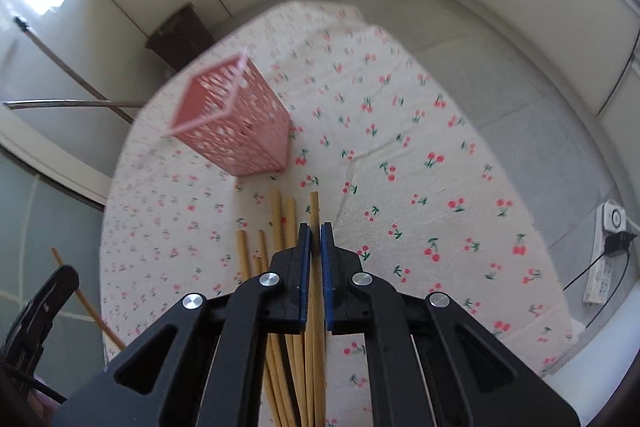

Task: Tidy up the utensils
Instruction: 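Lift the held sticks with both grippers and carry them over the pink holder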

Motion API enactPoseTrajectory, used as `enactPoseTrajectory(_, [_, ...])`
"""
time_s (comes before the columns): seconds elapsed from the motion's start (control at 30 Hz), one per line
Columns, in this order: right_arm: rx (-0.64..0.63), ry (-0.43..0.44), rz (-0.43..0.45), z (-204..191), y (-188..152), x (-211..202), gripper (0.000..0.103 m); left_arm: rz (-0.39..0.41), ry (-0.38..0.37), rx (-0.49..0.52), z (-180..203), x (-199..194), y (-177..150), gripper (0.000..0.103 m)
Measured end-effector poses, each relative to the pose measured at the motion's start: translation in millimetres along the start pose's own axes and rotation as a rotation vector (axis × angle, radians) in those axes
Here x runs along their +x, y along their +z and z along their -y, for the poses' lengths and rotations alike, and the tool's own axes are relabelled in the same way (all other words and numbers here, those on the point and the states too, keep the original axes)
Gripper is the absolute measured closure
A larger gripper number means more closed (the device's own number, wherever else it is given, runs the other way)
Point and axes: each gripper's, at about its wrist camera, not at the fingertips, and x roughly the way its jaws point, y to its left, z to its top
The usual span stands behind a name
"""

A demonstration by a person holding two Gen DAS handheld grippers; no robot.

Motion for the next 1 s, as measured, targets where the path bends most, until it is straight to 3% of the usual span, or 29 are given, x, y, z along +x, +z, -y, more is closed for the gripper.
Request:
enactPoseTrajectory(0.3, [-0.100, 0.101, 0.180, 6.7, -6.1, -112.7, 0.098, 0.157, -0.005, 0.063, 22.7, -64.5, 7.1, 0.099])
enactPoseTrajectory(0.53, [-0.073, 0.187, 0.347, 4.9, 37.0, -180.7, 0.098, 0.258, -0.040, 0.048, 39.6, -91.2, 62.5, 0.099])
enactPoseTrajectory(0.67, [-0.015, 0.220, 0.425, 9.7, 75.0, -197.1, 0.098, 0.298, -0.056, 0.041, 52.2, -92.1, 108.2, 0.099])
enactPoseTrajectory(1.0, [0.074, 0.262, 0.462, 22.8, 129.5, -190.8, 0.097, 0.314, -0.041, 0.007, 72.1, -47.6, 169.9, 0.099])
